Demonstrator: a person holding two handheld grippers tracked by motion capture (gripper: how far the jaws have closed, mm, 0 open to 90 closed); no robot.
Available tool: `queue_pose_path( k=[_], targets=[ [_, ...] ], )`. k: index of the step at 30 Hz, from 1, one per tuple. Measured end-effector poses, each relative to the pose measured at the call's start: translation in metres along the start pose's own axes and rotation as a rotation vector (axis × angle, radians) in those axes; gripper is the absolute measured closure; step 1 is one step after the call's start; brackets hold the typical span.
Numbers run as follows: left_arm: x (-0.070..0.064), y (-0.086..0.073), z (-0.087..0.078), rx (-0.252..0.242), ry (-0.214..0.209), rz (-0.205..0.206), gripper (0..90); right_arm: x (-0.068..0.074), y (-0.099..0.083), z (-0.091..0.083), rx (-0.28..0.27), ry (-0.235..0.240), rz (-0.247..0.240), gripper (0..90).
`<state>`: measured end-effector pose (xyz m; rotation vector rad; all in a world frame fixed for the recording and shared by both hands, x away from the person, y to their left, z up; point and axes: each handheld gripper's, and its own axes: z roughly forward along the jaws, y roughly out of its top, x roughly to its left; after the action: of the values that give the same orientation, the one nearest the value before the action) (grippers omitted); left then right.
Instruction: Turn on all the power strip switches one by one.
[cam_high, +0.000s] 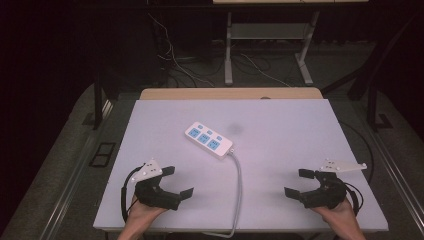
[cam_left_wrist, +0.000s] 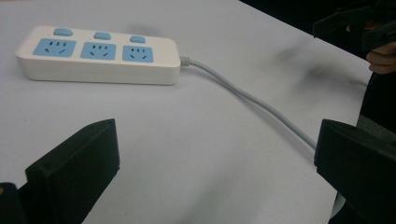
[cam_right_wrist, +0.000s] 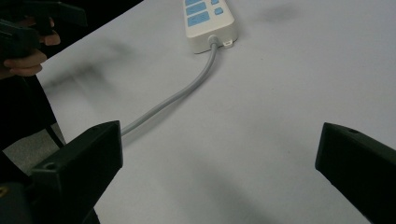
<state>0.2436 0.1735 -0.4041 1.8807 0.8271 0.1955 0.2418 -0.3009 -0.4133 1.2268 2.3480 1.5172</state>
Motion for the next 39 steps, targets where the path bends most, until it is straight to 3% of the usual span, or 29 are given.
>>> queue_pose_path(
  k=[21, 39],
  targets=[
    [0.011, 0.035, -0.007, 0.042, -0.015, 0.012, 0.0, 0.002, 0.0, 0.001, 0.003, 0.001, -0.013, 0.5],
    [0.023, 0.06, 0.009, 0.075, -0.034, 0.021, 0.0, 0.001, 0.0, -0.001, 0.0, -0.006, -0.014, 0.6]
  ],
)
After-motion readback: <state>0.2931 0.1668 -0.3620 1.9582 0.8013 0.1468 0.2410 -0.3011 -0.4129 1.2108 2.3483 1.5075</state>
